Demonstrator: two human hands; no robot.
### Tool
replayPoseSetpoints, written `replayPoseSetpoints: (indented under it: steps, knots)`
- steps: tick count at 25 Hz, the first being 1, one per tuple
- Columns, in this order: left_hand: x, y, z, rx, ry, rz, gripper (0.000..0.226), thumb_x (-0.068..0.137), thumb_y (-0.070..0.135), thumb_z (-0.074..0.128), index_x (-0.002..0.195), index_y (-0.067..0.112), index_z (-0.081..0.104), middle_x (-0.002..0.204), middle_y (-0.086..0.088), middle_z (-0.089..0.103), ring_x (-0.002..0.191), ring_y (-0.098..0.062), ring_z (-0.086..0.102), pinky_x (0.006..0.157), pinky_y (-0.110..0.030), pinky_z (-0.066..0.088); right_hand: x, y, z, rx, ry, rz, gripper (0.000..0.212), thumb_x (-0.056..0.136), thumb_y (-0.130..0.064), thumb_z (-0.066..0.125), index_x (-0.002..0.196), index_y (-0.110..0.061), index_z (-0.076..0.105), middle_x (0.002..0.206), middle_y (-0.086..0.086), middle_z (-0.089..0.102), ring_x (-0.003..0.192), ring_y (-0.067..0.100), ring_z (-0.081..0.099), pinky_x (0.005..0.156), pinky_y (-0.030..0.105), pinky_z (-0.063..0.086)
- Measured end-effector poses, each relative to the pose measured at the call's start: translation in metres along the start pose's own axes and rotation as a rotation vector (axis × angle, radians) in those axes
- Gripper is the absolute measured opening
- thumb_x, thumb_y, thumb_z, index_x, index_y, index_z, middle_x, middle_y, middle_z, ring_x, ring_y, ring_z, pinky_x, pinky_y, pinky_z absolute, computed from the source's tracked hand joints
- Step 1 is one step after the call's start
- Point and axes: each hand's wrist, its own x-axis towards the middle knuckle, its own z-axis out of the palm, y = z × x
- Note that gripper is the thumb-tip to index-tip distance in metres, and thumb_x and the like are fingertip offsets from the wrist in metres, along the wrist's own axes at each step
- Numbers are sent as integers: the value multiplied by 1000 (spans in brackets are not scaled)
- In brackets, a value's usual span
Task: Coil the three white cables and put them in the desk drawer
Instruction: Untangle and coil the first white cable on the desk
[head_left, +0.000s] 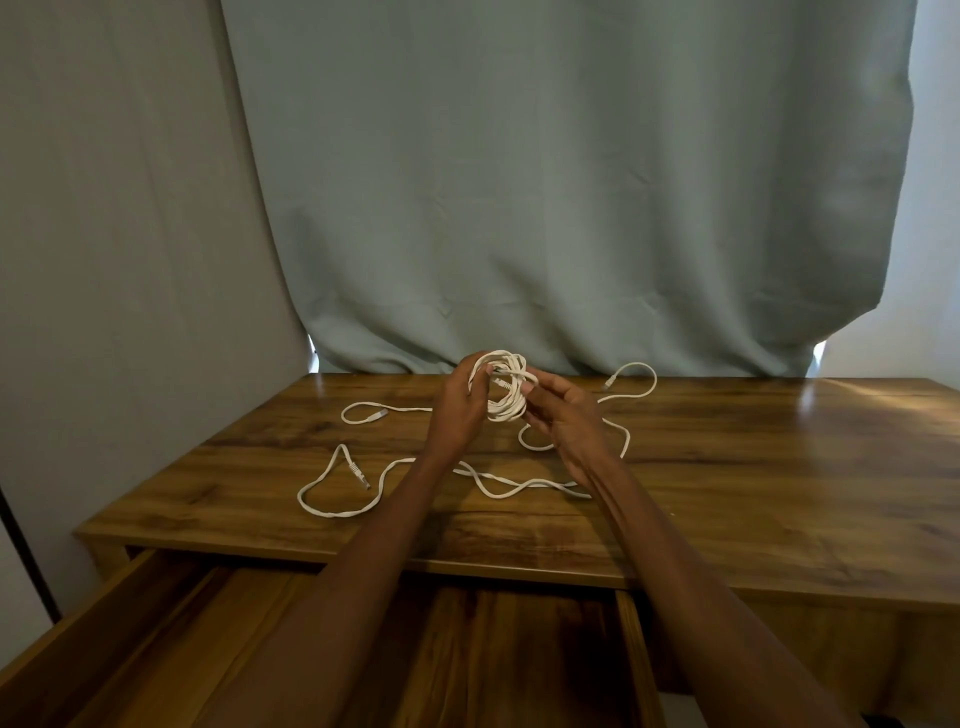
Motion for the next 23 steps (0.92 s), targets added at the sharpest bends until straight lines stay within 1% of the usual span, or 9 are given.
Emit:
replayPoseSetpoints:
  steps: [5, 8, 10, 11, 14, 17, 20, 21, 23]
  knots:
    - [-2, 7, -1, -103, -48, -14, 29, 103, 23, 48, 124, 10, 65, 114, -3, 71, 106, -12, 66, 93, -31, 54, 2, 1, -2, 8, 87, -17, 22, 100, -17, 58, 115, -6, 69, 103, 7, 77, 92, 17, 74, 73, 25, 59]
    - [-4, 14, -2, -370, -117, -217, 28, 104, 22, 50, 123, 12, 67, 108, -6, 74, 96, -14, 70, 83, -35, 58, 3, 0, -3, 57, 103, 5, 21, 99, -15, 58, 115, -6, 68, 101, 8, 77, 88, 18, 74, 73, 29, 61]
    - [-4, 13, 0, -532, -171, -326, 29, 103, 20, 50, 124, 10, 67, 113, -12, 73, 100, -23, 70, 88, -43, 55, 4, -1, -3, 101, 96, 28, 22, 99, -15, 58, 116, -5, 68, 100, 10, 76, 84, 19, 73, 71, 30, 62]
    - [-5, 12, 1, -536, -173, -328, 29, 103, 20, 49, 124, 9, 67, 115, -12, 73, 103, -25, 69, 90, -45, 54, 4, -1, -2, 129, 88, 41, 23, 99, -15, 58, 117, -4, 67, 100, 11, 75, 81, 20, 73, 69, 31, 61]
    - [-7, 15, 8, -343, -86, -161, 27, 104, 21, 47, 120, 14, 68, 111, -7, 74, 105, -20, 69, 92, -37, 56, 2, -5, 3, 197, 55, 99, 28, 99, -20, 58, 119, -3, 67, 99, 12, 75, 78, 20, 73, 66, 32, 61]
    - [-6, 22, 17, -154, 26, -9, 27, 105, 21, 46, 118, 11, 68, 110, -3, 73, 104, -14, 67, 91, -27, 53, 2, -5, 6, 264, 41, 115, 29, 102, -24, 52, 117, -6, 68, 97, 9, 75, 82, 18, 73, 68, 30, 60]
    - [-4, 27, 24, -44, 127, 36, 30, 103, 21, 43, 115, 10, 68, 108, 1, 71, 100, -10, 66, 88, -21, 51, -2, -8, 5, 430, -47, 148, 34, 101, -26, 50, 122, -6, 65, 103, 11, 74, 93, 22, 71, 84, 36, 55]
    - [-4, 29, 24, -16, 158, 44, 29, 103, 19, 43, 114, 10, 68, 106, 4, 70, 98, -8, 65, 87, -16, 49, -4, -10, 5, 453, -100, 143, 37, 97, -23, 53, 128, -4, 62, 104, 12, 72, 94, 23, 69, 87, 38, 53]
    - [-5, 33, 27, 15, 190, 44, 27, 104, 14, 43, 114, 9, 68, 103, 8, 67, 94, -5, 62, 82, -6, 44, -4, -9, 4, 345, -156, 84, 52, 86, -5, 59, 137, -3, 53, 100, 9, 68, 90, 21, 65, 82, 36, 52]
